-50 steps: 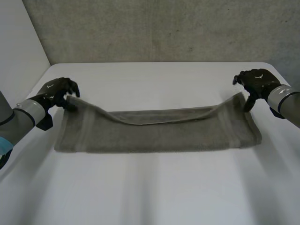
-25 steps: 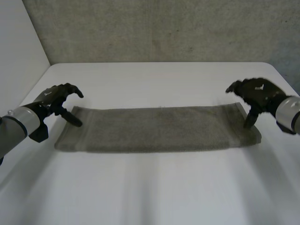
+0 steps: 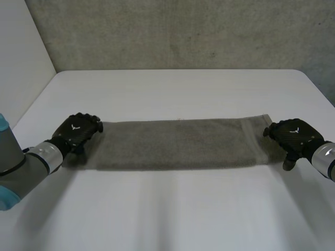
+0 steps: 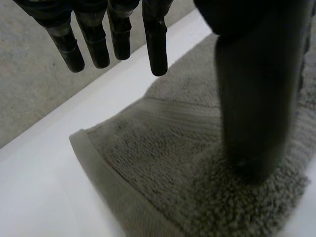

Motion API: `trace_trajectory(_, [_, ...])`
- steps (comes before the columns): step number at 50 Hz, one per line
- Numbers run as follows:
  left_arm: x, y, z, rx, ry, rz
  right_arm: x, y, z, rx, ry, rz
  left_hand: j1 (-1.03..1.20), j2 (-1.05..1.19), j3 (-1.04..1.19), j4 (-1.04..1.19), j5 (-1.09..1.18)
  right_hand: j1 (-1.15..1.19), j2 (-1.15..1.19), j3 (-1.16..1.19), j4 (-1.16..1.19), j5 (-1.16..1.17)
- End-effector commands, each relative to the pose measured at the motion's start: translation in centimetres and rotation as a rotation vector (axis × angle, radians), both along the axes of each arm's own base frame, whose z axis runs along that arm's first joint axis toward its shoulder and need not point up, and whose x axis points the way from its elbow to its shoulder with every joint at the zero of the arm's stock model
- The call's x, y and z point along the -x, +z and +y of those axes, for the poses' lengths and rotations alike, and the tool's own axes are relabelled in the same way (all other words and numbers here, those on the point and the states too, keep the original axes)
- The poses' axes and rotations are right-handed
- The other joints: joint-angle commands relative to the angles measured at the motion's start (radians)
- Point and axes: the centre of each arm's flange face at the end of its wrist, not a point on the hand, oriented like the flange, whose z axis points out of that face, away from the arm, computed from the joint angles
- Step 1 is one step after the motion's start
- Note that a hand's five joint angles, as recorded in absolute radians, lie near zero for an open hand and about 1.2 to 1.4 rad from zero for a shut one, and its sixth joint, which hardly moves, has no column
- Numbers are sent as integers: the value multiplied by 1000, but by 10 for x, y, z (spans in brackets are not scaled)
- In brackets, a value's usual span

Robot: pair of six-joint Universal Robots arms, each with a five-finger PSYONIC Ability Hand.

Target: Fold the towel.

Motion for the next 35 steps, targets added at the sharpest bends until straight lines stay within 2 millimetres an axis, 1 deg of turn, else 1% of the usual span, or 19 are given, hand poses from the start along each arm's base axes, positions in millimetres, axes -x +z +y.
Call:
trace_trajectory(1, [-1, -9, -5, 0, 7, -10, 0, -10, -4, -2, 3, 4, -17, -14, -8, -15, 3, 57, 52, 49, 50, 36])
trace_trajectory(4, [-2, -12, -6, -3, 15, -13, 0, -11, -4, -3, 3, 4, -20, -17, -11, -18, 0, 80, 75, 73, 74, 60])
trace_trajectory(6, [-3, -17, -8, -8, 32, -21, 0, -13, -4, -7, 2, 3, -20, -17, -11, -18, 0, 153, 148, 146, 147, 133])
trace_trajectory(9, [-4, -17, -11, -5, 48, -26, 0, -13, -5, -1, 2, 3, -20, -17, -11, -18, 0, 215, 210, 207, 209, 194])
trace_trajectory(18, [-5, -10, -11, 4, 63, -17, 0, -19, -8, -9, 1, 3, -20, -17, -11, -18, 0, 462, 457, 454, 456, 441])
trace_trajectory(20, [-5, -1, -9, 23, 63, -12, 1, -23, -9, -17, 0, 7, -20, -17, -11, -18, 0, 626, 620, 618, 619, 605])
trace_trajectory(21, [-5, -1, -9, 23, 63, -12, 1, -23, -9, -17, 0, 7, -20, -17, -11, -18, 0, 626, 621, 619, 620, 606])
trace_trajectory(22, [-5, 3, -7, 28, 63, -9, 1, -22, -10, -14, -1, 8, -23, -20, -14, -21, -2, 763, 758, 755, 757, 743])
trace_trajectory(23, [-5, 3, -7, 28, 63, -9, 1, -22, -10, -14, -1, 8, -23, -20, -14, -21, -2, 764, 759, 757, 758, 744])
trace_trajectory(24, [-5, 7, -5, 34, 64, -3, 3, -21, -12, -8, -8, 10, -29, -26, -20, -27, -8, 959, 954, 952, 953, 939])
trace_trajectory(25, [-5, 11, -4, 35, 67, 8, 8, -17, -15, 1, -27, 11, -35, -32, -26, -32, -14, 1041, 1036, 1034, 1035, 1021])
trace_trajectory(26, [-5, 11, -4, 35, 67, 8, 8, -17, -15, 1, -27, 11, -35, -32, -26, -33, -14, 1042, 1037, 1035, 1036, 1022])
trace_trajectory(28, [-5, 21, -2, 40, 78, 41, 27, -11, -23, 14, -80, 10, -41, -38, -32, -38, -20, 1042, 1037, 1035, 1036, 1022])
trace_trajectory(29, [-5, 21, -2, 40, 79, 41, 27, -11, -23, 14, -80, 10, -41, -38, -32, -38, -20, 1042, 1037, 1035, 1036, 1022])
trace_trajectory(31, [-6, 31, -1, 43, 90, 84, 46, 2, -30, 54, -129, 19, -58, -55, -49, -56, -38, 1042, 1037, 1035, 1036, 1022])
trace_trajectory(32, [-6, 31, -1, 43, 90, 84, 46, 2, -30, 55, -129, 19, -58, -56, -50, -56, -38, 1042, 1037, 1035, 1036, 1022])
trace_trajectory(33, [-6, 37, -1, 45, 98, 108, 56, 8, -33, 74, -154, 24, -67, -64, -58, -65, -46, 1042, 1037, 1035, 1036, 1022])
trace_trajectory(34, [-6, 37, -1, 45, 98, 109, 56, 8, -33, 74, -154, 24, -67, -64, -58, -65, -47, 1042, 1037, 1035, 1036, 1022])
trace_trajectory(35, [-7, 41, -1, 44, 106, 131, 69, 14, -39, 97, -186, 30, -70, -67, -61, -68, -49, 1042, 1037, 1035, 1036, 1022])
